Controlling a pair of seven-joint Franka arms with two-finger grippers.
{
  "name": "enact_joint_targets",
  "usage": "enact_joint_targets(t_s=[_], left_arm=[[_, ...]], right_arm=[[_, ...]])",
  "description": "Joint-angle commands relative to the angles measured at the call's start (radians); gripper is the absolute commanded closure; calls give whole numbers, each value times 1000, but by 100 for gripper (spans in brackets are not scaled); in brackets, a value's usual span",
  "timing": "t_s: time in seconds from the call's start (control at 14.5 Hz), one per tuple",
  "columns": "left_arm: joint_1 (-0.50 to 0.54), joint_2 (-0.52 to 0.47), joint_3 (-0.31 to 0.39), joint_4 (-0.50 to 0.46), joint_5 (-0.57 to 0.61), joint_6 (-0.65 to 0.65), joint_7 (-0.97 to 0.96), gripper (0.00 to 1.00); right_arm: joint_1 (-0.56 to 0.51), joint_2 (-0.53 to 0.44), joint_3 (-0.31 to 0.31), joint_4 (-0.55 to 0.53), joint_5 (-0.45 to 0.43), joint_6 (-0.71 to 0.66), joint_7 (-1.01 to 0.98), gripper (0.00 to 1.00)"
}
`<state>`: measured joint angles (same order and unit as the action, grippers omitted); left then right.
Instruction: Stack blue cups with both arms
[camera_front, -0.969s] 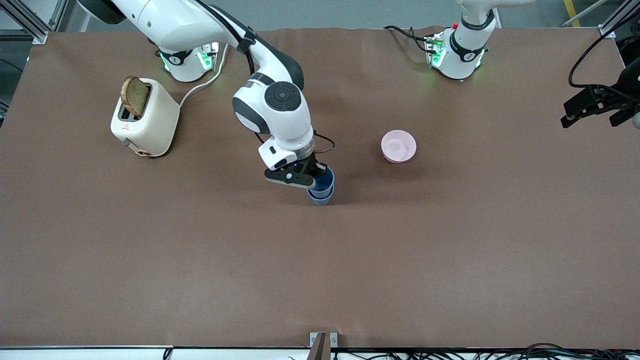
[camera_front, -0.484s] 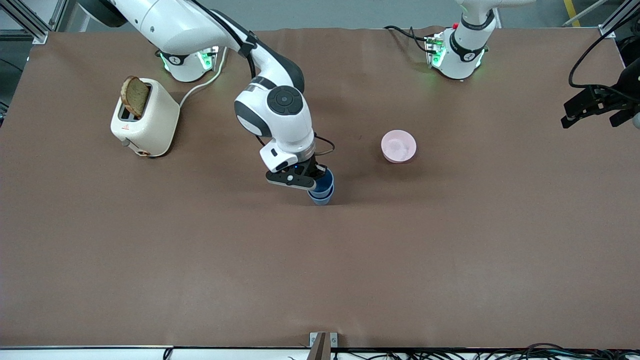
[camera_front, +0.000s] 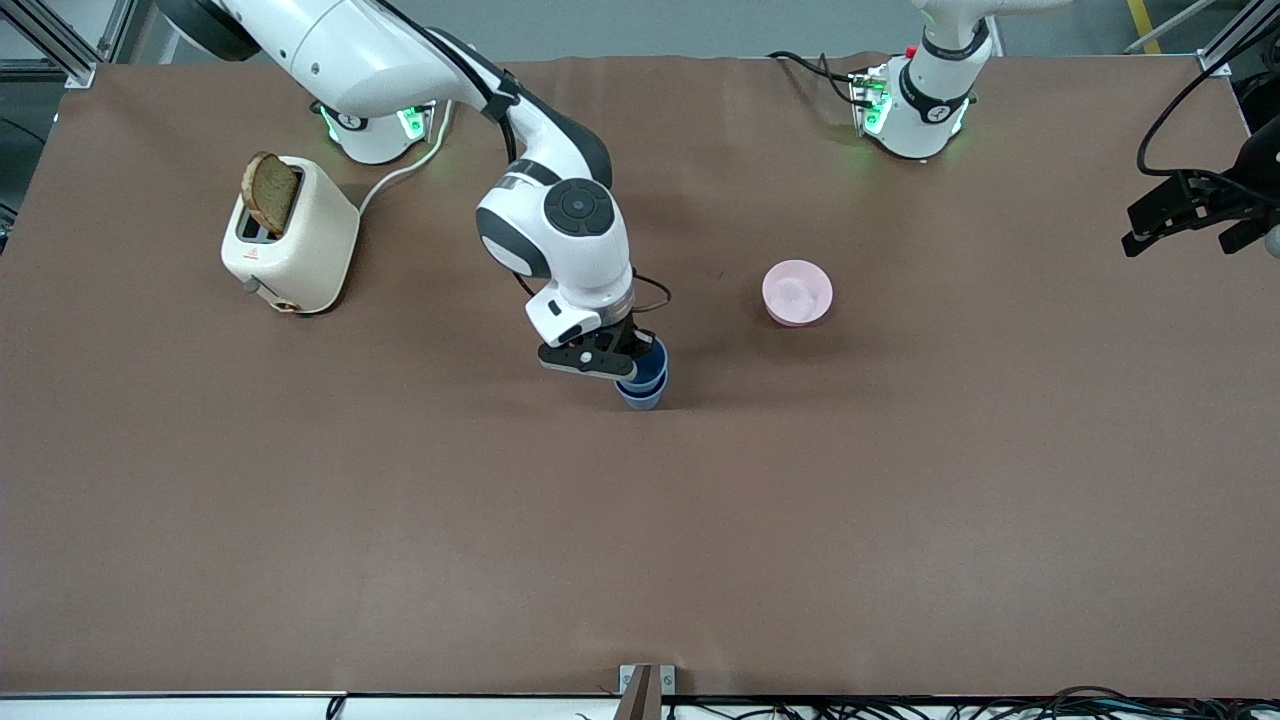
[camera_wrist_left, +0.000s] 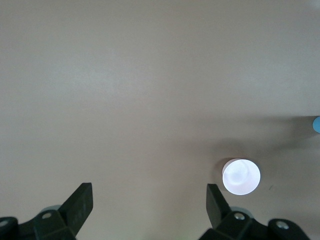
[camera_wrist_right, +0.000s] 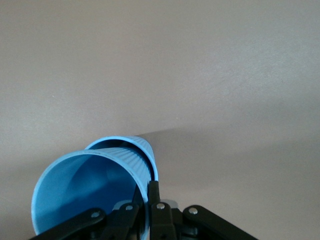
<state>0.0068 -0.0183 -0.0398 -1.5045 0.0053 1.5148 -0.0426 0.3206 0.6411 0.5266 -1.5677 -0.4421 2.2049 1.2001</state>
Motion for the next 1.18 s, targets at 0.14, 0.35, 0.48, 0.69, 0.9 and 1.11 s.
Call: enact_joint_targets(t_s=[0.14, 0.35, 0.48, 0.69, 0.9, 1.11], left_arm=[[-1, -9, 1, -10, -11, 15, 13, 0], [-2, -11, 1, -8, -15, 13, 13, 0], [-1, -11, 1, -10, -15, 12, 15, 0], [-1, -11, 0, -8, -15, 12, 15, 0], [2, -11, 1, -8, -15, 12, 18, 0], [1, -11, 1, -10, -13, 12, 18, 0]], right_arm=[[9, 2, -2, -9, -29, 1, 26, 84], [9, 2, -2, -5, -29, 1, 24, 76], [0, -1, -2, 3, -27, -2, 24, 66], [-24, -49, 0, 37, -21, -25, 16, 0], [-110, -199, 3, 37, -20, -123, 4, 0], [-233, -340, 3, 37, -17, -246, -5, 0]])
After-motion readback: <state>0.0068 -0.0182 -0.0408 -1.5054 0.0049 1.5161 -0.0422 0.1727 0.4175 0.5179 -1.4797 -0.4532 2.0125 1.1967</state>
